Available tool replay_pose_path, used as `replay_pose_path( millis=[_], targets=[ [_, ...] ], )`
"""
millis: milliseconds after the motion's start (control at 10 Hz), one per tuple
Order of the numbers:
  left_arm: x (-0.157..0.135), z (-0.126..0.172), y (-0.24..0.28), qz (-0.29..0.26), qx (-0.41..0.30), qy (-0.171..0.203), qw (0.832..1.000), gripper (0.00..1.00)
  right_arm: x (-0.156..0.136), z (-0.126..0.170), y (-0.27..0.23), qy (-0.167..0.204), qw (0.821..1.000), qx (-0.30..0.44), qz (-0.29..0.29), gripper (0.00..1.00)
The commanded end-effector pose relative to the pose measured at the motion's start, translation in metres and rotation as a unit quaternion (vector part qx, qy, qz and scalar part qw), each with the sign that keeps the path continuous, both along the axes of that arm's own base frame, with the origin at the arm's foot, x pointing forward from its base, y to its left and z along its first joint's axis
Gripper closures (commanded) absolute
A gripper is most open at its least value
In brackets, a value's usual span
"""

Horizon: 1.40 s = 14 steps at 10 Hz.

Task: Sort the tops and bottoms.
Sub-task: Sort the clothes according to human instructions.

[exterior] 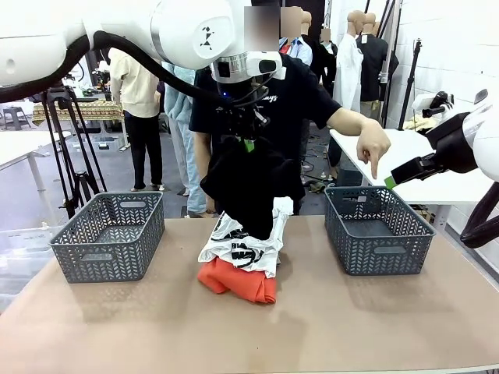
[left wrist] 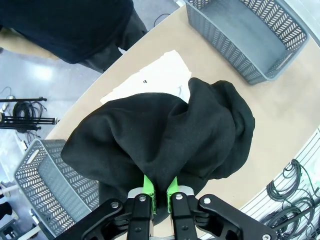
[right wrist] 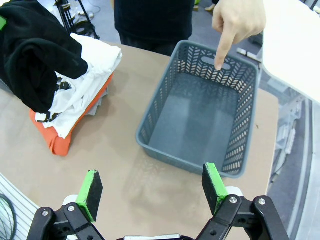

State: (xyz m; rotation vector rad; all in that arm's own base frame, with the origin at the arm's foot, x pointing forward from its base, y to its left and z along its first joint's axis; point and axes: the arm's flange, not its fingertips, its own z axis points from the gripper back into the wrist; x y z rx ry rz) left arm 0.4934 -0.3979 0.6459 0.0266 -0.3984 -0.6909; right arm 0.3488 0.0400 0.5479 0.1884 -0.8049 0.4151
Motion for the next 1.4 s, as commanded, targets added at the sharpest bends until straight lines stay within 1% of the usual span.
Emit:
replay_pose_path(
  millis=[0,100,200,300,400,500,600,700,800,900,1000,1100,1200,1300],
  targets=[
    [0.000,0.005,0.001,0.001,-0.003,-0.004,1.000,1.00,0.000,0.000,0.000,0.000,1.000,0.000,0.000,0.00],
    [0.000,0.005,0.001,0.001,-0.003,-0.004,1.000,1.00,-0.015,0.002,-0.001,-0.001,1.000,-0.015,-0.013,0.00],
    [0.000,0.005,0.001,0.001,-0.003,-0.004,1.000,1.00,-0.030,0.004,-0.004,0.016,0.999,-0.038,-0.032,0.00],
    [0.000,0.005,0.001,0.001,-0.003,-0.004,1.000,1.00,-0.042,0.006,-0.008,0.022,0.998,-0.045,-0.042,0.00],
    [0.000,0.005,0.001,0.001,-0.003,-0.004,1.000,1.00,-0.058,0.010,-0.012,0.012,0.998,-0.045,-0.045,0.00],
    [0.000,0.005,0.001,0.001,-0.003,-0.004,1.000,1.00,-0.076,0.012,-0.019,-0.005,0.996,-0.048,-0.070,0.00],
    [0.000,0.005,0.001,0.001,-0.003,-0.004,1.000,1.00,-0.094,0.015,-0.027,-0.016,0.996,-0.040,-0.080,0.00],
    [0.000,0.005,0.001,0.001,-0.003,-0.004,1.000,1.00,-0.107,0.016,-0.033,-0.004,0.996,-0.026,-0.083,0.00],
    [0.000,0.005,0.001,0.001,-0.003,-0.004,1.000,1.00,-0.107,0.016,-0.037,-0.002,0.996,-0.018,-0.082,0.00],
    [0.000,0.000,0.000,0.000,0.000,0.000,1.000,1.00,-0.099,0.013,-0.042,0.000,0.997,-0.011,-0.074,0.00],
    [0.012,0.015,-0.027,-0.032,-0.043,0.001,0.999,1.00,-0.092,0.010,-0.047,0.005,0.998,0.006,-0.070,0.00],
    [0.017,0.036,-0.058,-0.065,-0.049,-0.019,0.997,1.00,-0.088,0.006,-0.050,0.006,0.997,0.012,-0.070,0.00],
    [0.014,0.058,-0.088,-0.098,-0.045,-0.041,0.993,1.00,-0.088,0.004,-0.050,0.008,0.996,0.016,-0.087,0.00],
    [0.011,0.076,-0.116,-0.125,-0.046,-0.056,0.989,1.00,-0.081,0.055,-0.053,0.003,0.997,-0.003,-0.078,0.00]
  ],
)
